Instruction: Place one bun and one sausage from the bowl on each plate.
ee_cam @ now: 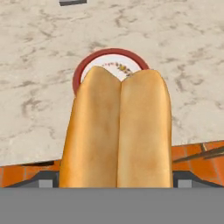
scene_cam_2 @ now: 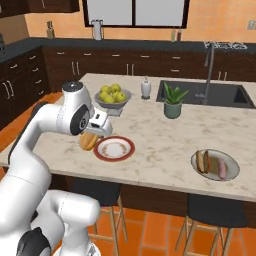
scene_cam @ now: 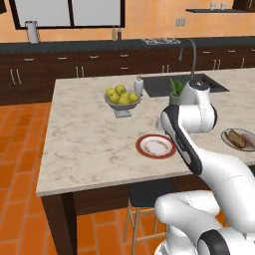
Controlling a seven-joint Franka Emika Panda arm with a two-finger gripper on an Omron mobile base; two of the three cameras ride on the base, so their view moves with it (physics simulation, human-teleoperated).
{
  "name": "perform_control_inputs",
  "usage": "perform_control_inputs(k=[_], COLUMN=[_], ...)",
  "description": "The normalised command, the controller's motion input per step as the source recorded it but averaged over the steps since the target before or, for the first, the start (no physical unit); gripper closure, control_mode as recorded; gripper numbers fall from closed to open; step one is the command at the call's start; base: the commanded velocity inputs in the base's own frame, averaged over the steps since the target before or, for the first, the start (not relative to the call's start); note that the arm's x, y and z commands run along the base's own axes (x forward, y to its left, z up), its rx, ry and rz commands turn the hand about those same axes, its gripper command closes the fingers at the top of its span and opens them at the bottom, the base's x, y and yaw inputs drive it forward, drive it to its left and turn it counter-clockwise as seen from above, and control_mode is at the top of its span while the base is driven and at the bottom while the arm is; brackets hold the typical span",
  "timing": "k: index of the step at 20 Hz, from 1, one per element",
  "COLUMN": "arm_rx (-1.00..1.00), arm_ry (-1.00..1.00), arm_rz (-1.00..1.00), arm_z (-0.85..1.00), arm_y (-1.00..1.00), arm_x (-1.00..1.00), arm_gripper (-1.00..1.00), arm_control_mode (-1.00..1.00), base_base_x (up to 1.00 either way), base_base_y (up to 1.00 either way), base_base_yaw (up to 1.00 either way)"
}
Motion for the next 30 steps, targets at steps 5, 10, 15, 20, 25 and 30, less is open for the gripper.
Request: perform_control_inputs(k=[5,10,15,20,25,30], arm_rx=[0.0,0.0,-0.01,0.0,0.0,0.0], arm_ry=[0.0,0.0,0.03,0.03,0.04,0.05], arm_rz=[0.0,0.0,0.0,0.0,0.0,0.0], arm_z=[0.0,-0.22,-0.57,-0.63,-0.32,-0.46], arm_y=[0.0,0.15,0.08,0.02,0.0,0.0], arm_x=[0.0,0.8,0.63,0.1,-0.01,0.07], arm_gripper=[1.0,1.0,1.0,1.0,1.0,1.0], arm_control_mode=[1.0,-1.0,-1.0,-1.0,-1.0,-1.0], base_base_x=[0.53,0.0,0.0,0.0,0.0,0.0], base_base_y=[0.03,0.0,0.0,0.0,0.0,0.0], base_base_yaw=[0.0,0.0,0.0,0.0,0.0,0.0])
